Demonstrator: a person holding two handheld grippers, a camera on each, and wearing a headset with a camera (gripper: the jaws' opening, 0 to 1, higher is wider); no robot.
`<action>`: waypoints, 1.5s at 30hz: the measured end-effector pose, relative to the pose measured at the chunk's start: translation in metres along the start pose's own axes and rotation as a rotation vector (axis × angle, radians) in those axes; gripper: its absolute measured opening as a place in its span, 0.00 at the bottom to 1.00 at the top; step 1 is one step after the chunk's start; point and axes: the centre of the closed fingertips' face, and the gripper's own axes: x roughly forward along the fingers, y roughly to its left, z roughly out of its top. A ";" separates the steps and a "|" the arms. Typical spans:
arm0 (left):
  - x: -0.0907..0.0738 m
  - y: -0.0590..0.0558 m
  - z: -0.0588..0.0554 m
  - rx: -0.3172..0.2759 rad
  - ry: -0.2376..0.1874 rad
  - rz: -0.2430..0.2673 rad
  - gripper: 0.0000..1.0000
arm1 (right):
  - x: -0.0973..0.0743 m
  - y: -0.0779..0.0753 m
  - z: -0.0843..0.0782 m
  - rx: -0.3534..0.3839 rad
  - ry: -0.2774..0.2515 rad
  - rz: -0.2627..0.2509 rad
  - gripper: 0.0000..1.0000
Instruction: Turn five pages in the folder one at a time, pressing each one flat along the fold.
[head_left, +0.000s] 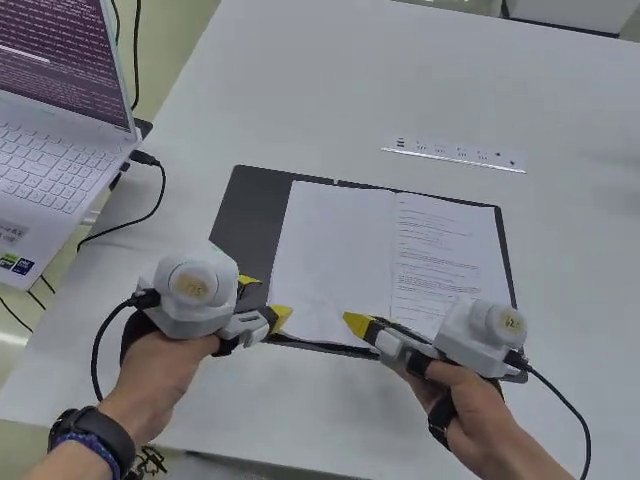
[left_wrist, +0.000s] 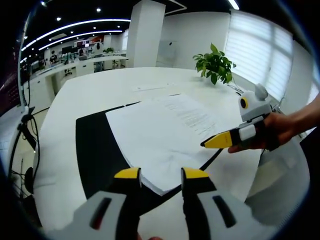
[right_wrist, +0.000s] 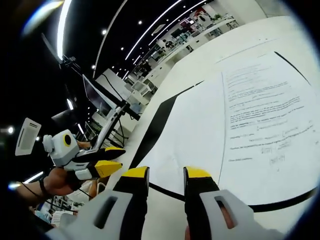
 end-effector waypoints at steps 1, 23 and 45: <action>0.002 -0.001 0.000 0.002 0.002 -0.005 0.26 | -0.002 -0.002 0.003 0.001 -0.010 -0.006 0.25; 0.048 0.007 -0.055 -0.030 0.144 -0.008 0.00 | -0.011 -0.023 0.003 0.071 -0.051 -0.052 0.19; 0.046 0.007 -0.055 -0.004 0.158 0.033 0.00 | -0.003 -0.030 0.021 0.039 -0.049 -0.042 0.14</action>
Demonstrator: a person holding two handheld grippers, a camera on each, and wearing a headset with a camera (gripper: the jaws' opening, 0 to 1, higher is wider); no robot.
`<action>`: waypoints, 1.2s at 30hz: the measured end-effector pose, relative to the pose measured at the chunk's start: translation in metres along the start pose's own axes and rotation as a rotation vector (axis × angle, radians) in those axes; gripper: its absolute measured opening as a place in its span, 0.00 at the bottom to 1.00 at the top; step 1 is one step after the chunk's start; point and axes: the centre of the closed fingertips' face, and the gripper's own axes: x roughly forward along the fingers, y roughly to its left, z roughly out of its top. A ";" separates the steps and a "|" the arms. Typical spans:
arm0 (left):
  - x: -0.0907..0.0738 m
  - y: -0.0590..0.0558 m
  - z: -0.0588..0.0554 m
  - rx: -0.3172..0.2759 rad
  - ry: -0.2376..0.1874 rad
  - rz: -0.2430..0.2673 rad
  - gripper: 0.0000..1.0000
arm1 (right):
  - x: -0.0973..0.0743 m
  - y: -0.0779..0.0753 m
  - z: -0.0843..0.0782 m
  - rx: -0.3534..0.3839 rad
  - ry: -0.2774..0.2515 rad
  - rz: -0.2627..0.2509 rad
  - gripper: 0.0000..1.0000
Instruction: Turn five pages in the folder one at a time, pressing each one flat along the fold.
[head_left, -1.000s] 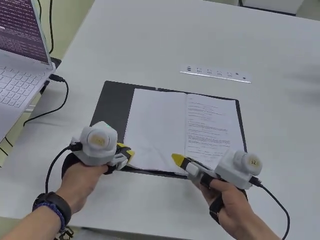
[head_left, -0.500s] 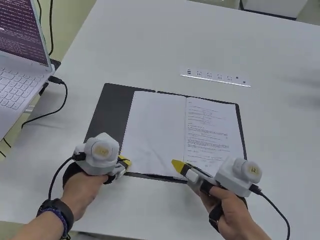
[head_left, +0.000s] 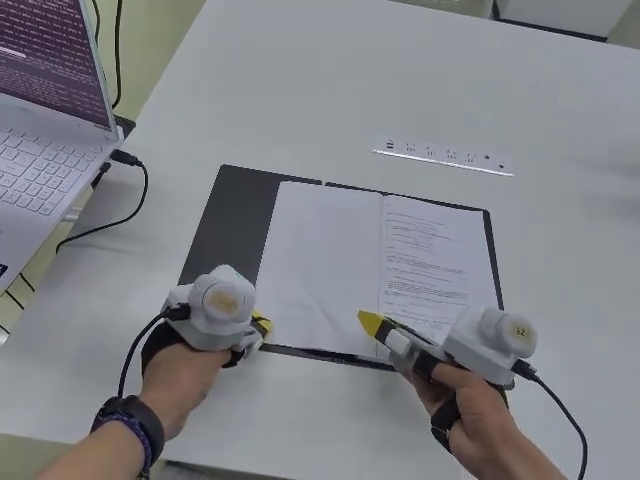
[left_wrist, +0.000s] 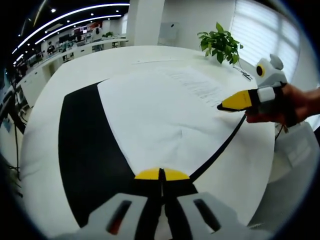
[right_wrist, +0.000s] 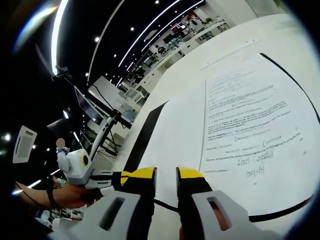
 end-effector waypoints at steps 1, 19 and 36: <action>0.000 0.000 0.000 0.000 -0.001 0.001 0.00 | 0.001 0.000 0.001 -0.001 -0.002 0.000 0.13; 0.000 0.001 -0.001 -0.010 0.006 -0.003 0.00 | 0.031 -0.026 0.028 0.021 -0.040 -0.046 0.00; 0.002 0.001 0.000 0.004 0.022 -0.012 0.00 | 0.063 -0.046 0.057 0.032 -0.081 -0.007 0.00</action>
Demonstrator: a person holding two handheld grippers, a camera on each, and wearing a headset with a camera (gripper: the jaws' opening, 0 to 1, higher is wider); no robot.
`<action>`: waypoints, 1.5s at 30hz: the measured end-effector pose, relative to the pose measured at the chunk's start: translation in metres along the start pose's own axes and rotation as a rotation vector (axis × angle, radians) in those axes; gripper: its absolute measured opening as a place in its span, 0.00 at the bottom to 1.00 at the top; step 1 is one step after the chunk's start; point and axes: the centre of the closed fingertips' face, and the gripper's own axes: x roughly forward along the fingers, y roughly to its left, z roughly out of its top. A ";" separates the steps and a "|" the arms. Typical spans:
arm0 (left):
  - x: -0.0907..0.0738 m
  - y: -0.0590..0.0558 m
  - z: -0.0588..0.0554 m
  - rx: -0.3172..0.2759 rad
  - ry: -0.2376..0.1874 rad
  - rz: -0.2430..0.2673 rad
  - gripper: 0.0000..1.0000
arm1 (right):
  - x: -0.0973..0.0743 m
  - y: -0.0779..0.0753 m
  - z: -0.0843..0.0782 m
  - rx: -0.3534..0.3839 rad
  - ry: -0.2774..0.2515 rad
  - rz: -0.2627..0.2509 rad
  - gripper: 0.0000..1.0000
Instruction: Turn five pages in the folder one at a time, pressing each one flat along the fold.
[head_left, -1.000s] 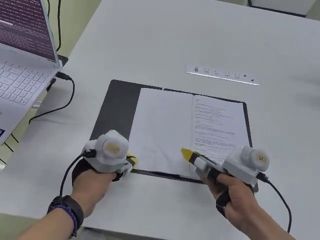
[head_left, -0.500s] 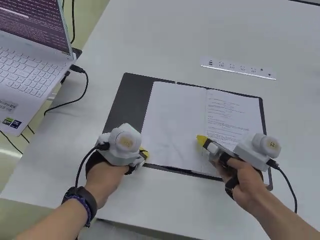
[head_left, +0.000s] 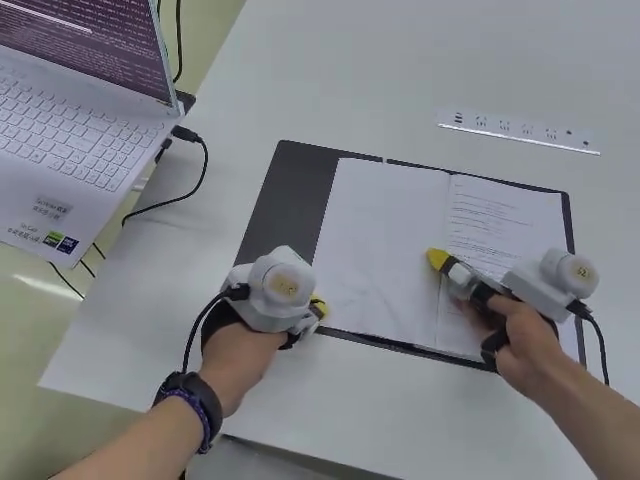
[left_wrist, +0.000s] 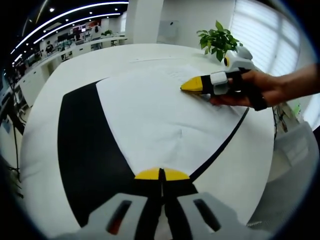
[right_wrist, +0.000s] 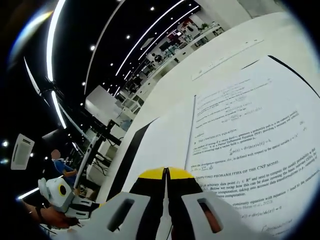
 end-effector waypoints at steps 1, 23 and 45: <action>0.000 0.000 0.000 0.000 0.000 0.000 0.00 | 0.001 0.000 0.002 0.007 -0.006 0.001 0.00; 0.000 0.001 0.001 -0.009 0.001 0.014 0.00 | 0.032 -0.009 0.034 -0.013 -0.069 -0.003 0.00; 0.001 0.001 0.001 -0.034 0.001 0.012 0.00 | 0.063 -0.013 0.067 -0.036 -0.118 -0.078 0.00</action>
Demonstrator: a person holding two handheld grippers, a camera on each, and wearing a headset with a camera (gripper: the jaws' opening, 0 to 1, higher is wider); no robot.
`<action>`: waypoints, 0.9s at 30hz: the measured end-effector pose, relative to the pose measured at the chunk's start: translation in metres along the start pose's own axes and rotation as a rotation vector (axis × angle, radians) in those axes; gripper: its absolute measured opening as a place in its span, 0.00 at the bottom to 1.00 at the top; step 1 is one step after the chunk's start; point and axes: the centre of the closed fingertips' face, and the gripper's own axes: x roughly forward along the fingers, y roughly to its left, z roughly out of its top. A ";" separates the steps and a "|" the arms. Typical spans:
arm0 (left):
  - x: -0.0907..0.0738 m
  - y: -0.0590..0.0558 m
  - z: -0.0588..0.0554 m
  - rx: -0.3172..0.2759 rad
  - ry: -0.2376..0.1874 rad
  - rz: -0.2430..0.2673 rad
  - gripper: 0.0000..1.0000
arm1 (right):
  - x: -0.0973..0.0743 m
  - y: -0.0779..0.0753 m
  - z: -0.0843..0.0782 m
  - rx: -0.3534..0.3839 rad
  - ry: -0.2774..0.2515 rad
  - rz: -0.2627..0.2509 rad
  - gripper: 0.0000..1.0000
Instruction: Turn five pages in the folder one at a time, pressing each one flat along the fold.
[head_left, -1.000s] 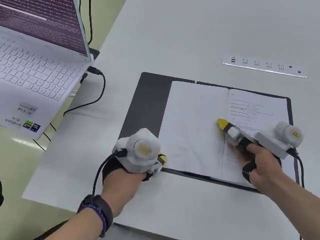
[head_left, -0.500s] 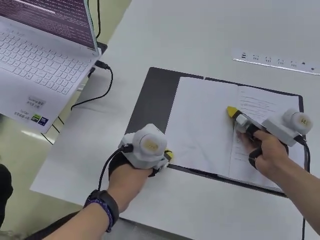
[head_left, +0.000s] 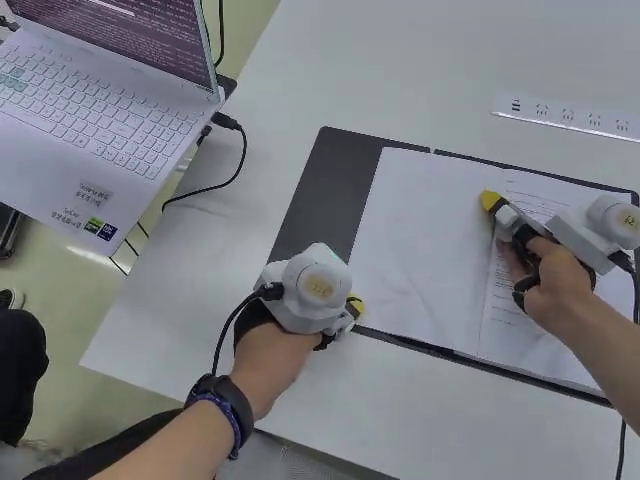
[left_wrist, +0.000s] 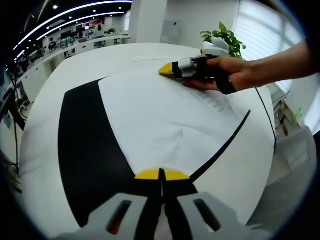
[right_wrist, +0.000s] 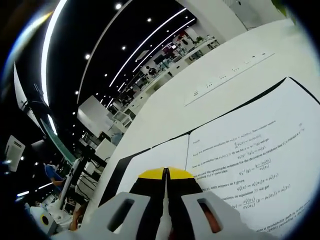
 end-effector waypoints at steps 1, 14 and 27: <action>0.000 0.000 0.000 -0.001 0.000 -0.001 0.00 | 0.002 0.000 0.001 -0.004 0.003 -0.001 0.00; -0.001 0.000 0.000 -0.008 0.002 -0.004 0.00 | 0.017 -0.005 0.028 0.068 -0.071 -0.042 0.00; -0.001 0.000 0.000 -0.013 -0.002 0.001 0.00 | -0.004 0.004 0.012 0.058 -0.075 -0.008 0.00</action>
